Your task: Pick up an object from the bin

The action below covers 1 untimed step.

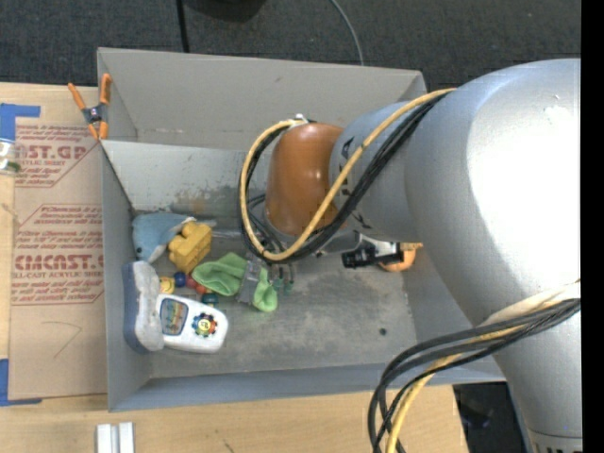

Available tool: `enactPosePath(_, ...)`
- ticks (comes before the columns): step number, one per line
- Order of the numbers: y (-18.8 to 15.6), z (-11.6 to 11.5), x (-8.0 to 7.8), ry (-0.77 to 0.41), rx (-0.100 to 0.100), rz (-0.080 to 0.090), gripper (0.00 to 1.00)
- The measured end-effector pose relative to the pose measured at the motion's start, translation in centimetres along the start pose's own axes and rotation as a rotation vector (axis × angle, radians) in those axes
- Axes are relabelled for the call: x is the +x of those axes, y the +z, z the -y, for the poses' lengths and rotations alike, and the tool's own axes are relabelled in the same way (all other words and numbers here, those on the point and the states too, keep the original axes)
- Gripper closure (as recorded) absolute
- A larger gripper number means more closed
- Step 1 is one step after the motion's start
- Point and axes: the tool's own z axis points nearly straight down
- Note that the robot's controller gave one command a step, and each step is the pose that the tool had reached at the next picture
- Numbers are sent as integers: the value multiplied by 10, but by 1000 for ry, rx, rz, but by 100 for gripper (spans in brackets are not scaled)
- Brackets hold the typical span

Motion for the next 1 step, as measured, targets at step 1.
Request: enactPosePath(1, -4, 0, 1, 0, 1, -2, 100)
